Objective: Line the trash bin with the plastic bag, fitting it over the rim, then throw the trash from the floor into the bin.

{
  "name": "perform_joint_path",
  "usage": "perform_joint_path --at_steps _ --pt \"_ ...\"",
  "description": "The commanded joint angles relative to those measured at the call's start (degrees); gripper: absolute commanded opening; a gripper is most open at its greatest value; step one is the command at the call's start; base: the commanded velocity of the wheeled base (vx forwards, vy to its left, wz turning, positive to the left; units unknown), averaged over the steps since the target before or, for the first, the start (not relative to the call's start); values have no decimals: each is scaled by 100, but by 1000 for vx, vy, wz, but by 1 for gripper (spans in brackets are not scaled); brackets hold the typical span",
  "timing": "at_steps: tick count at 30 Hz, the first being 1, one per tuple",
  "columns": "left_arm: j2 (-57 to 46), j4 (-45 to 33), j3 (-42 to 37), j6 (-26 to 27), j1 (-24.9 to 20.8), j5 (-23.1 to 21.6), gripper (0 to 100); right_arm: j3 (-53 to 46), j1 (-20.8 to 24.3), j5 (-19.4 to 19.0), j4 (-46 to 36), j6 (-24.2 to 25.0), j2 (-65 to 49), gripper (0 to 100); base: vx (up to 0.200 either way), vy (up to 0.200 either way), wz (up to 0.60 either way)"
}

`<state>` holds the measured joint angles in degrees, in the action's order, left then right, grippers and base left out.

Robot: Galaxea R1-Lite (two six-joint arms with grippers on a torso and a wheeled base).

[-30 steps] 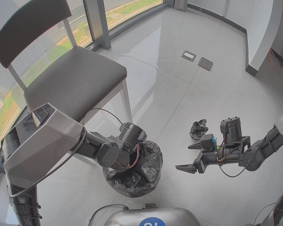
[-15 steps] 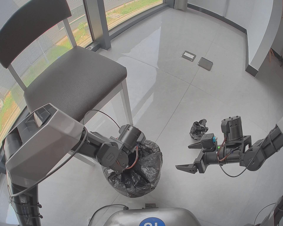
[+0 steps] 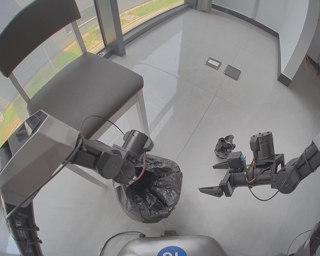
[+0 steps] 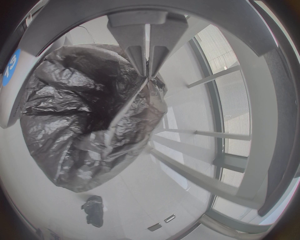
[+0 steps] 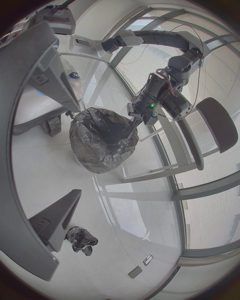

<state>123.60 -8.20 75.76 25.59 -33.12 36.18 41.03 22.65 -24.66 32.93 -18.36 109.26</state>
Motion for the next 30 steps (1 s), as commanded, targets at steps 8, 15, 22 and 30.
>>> perform_joint_path --at_steps 8,15,22,30 --pt "-240 -41 0 -1 306 12 0 -8 3 -4 3 -19 -2 100 0 0 0" --pt "-363 -146 -97 -45 394 21 0 -16 3 -4 3 -19 -2 100 0 0 0" --pt "-372 -146 -150 -124 403 12 100 -16 3 -4 3 -19 -2 100 0 0 0" --pt "-530 -146 -158 -124 333 21 100 -34 3 -4 3 -19 -2 100 0 0 0"
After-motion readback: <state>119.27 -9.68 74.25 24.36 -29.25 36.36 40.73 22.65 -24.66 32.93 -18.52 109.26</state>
